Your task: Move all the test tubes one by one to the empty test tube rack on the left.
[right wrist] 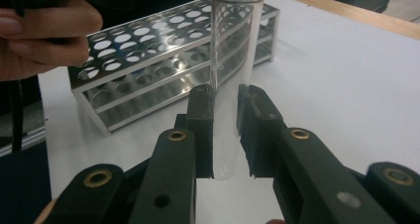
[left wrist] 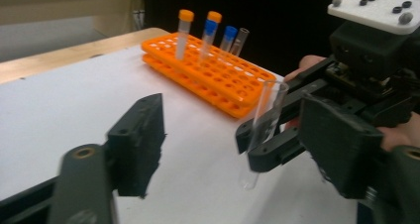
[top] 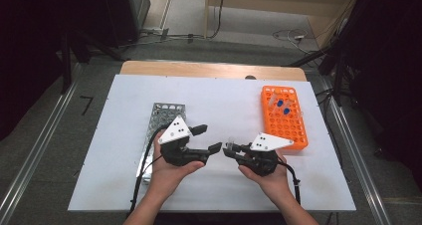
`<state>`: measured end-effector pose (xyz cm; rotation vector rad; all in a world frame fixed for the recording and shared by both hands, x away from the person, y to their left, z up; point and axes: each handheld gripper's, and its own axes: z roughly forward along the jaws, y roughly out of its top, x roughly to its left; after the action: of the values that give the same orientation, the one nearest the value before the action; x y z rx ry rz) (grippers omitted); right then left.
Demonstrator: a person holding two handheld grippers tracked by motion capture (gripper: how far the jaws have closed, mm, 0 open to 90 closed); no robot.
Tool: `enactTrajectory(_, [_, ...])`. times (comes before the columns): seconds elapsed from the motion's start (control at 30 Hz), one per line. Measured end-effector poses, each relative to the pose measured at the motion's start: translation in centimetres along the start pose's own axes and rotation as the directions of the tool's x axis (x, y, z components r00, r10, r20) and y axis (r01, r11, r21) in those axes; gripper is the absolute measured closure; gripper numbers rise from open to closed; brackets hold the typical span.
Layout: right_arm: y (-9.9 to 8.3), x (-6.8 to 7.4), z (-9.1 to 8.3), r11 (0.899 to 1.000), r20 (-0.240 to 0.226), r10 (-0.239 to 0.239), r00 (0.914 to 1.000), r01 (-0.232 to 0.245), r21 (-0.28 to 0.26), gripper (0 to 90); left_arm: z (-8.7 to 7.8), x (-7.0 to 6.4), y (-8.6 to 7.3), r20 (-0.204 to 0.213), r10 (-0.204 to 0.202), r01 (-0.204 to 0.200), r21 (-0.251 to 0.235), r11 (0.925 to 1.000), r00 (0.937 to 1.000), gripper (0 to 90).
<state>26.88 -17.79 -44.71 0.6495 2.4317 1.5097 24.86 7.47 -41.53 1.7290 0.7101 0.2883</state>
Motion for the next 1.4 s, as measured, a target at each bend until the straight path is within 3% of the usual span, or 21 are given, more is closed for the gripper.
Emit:
enactTrajectory(0.2, [0.0, 0.9, 0.7, 1.0, -0.027, -0.02, 0.9994, 0.021, 0.014, 73.9, 1.1, -0.8, -0.3, 0.055, 0.03, -0.033, 0.048, 0.9983, 0.998, 50.9])
enactTrajectory(0.43, [0.1, 1.4, 1.0, 0.999, -0.047, -0.034, 0.9983, 0.035, 0.017, 73.9, 1.6, -1.4, -0.6, 0.043, 0.068, -0.071, 0.076, 0.9946, 0.9968, 61.2])
enactTrajectory(0.47, [0.1, 1.6, 1.1, 0.999, -0.05, -0.034, 0.9981, 0.035, 0.02, 73.9, 1.6, -1.4, -0.6, 0.04, 0.074, -0.077, 0.077, 0.9941, 0.9965, 67.3])
enactTrajectory(0.57, [0.1, 1.6, 1.1, 0.999, -0.053, -0.031, 0.9981, 0.032, 0.019, 73.9, 1.6, -1.4, -0.6, 0.056, 0.075, -0.08, 0.082, 0.9934, 0.9956, 74.1])
enactTrajectory(0.87, [0.1, 1.5, 1.1, 0.999, -0.057, -0.032, 0.9979, 0.032, 0.009, 73.2, 1.5, -1.4, -0.6, 0.059, 0.079, -0.083, 0.075, 0.9937, 0.9951, 76.2])
enactTrajectory(0.93, [0.0, 1.4, 0.8, 0.999, -0.061, -0.038, 0.9974, 0.036, -0.029, 64.3, 1.4, -1.3, -0.5, 0.044, 0.084, -0.087, 0.074, 0.9934, 0.9955, 76.3])
enactTrajectory(0.97, [0.0, 1.4, 0.8, 0.999, -0.061, -0.038, 0.9974, 0.036, -0.029, 64.3, 1.2, -1.2, -0.5, 0.04, 0.079, -0.082, 0.072, 0.994, 0.9961, 76.3])
enactTrajectory(1.0, [0.0, 1.3, 0.5, 0.998, -0.053, -0.031, 0.9981, 0.028, -0.047, 56.1, 1.1, -1.0, -0.4, 0.04, 0.066, -0.069, 0.07, 0.9952, 0.997, 76.3])
enactTrajectory(1.03, [0.0, 1.3, 0.5, 0.998, -0.053, -0.031, 0.9981, 0.028, -0.047, 56.1, 1.0, -0.9, -0.4, 0.034, 0.062, -0.065, 0.071, 0.9954, 0.9975, 76.3])
enactTrajectory(1.13, [0.0, 0.6, -0.5, 0.997, -0.034, -0.016, 0.9993, 0.014, -0.07, 36.8, 0.5, -0.4, -0.2, 0.012, 0.052, -0.053, 0.066, 0.9965, 0.9986, 76.3])
enactTrajectory(1.17, [0.0, 0.6, -0.5, 0.997, -0.034, -0.016, 0.9993, 0.014, -0.07, 36.8, 0.3, -0.2, -0.1, 0.002, 0.046, -0.046, 0.062, 0.997, 0.9989, 76.3])
enactTrajectory(1.23, [0.0, 0.1, -1.2, 0.997, -0.03, -0.005, 0.9995, 0.002, -0.08, 17.8, -0.1, 0.1, 0.0, -0.016, 0.041, -0.04, 0.054, 0.9977, 0.999, 76.3])
enactTrajectory(1.27, [-0.2, -0.4, -2.0, 0.996, -0.028, 0.009, 0.9996, -0.011, -0.087, 3.7, -0.3, 0.3, 0.1, -0.022, 0.039, -0.038, 0.053, 0.9979, 0.999, 76.4])
enactTrajectory(1.3, [-0.4, -0.7, -2.3, 0.996, -0.03, 0.01, 0.9995, -0.013, -0.084, 0.0, -0.6, 0.5, 0.2, -0.027, 0.038, -0.037, 0.049, 0.9981, 0.9989, 76.4])
enactTrajectory(1.4, [-1.1, -1.3, -3.4, 0.997, -0.007, 0.022, 0.9997, -0.022, -0.08, 0.0, -1.2, 1.0, 0.5, -0.042, 0.031, -0.03, 0.042, 0.9987, 0.9986, 76.4])
